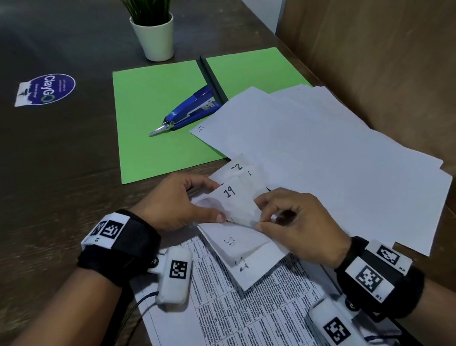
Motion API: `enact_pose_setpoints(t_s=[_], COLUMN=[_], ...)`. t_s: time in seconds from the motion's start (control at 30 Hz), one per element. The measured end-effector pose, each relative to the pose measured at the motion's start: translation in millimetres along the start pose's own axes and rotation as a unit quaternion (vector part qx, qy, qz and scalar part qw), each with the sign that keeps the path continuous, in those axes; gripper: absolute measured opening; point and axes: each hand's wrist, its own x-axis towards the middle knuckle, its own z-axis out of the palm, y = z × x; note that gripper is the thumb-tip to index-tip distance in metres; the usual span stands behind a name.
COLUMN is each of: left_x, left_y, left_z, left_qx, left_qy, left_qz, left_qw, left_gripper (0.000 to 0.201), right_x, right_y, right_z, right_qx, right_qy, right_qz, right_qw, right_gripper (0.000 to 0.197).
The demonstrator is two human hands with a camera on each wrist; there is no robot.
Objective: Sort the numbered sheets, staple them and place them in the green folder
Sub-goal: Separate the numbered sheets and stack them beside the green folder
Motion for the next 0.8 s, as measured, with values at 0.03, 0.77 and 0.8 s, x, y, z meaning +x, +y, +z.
enact_pose_setpoints(t_s=[0.03,0.77,0.8], left_x=[0.0,1.9,1.9], left_y=[0.3,-3.0,-3.1], left_z=[0.0,0.8,0.7], left_qx=[0.000,0.006,0.005], left_qy=[-0.002,0.011,0.010], left_qz=[0.000,0.013,0.013], left_qw=[1.000,1.000,1.000], left_gripper=[0.040,0.034,0.034], right_x=[0.2,-0.1,-0.4], right_y=[-0.6,0.1,-0.5], right_z=[0.0,-1.6,-1.8], right_qx=[-0.004,-0.088,-0.086], right_qy=[-0.006,-0.003,-0.002], right_qz=[0.000,-0.106,-0.105], right_qw=[1.000,0.990,0.991], right_gripper=[0.017,0.007,0.006])
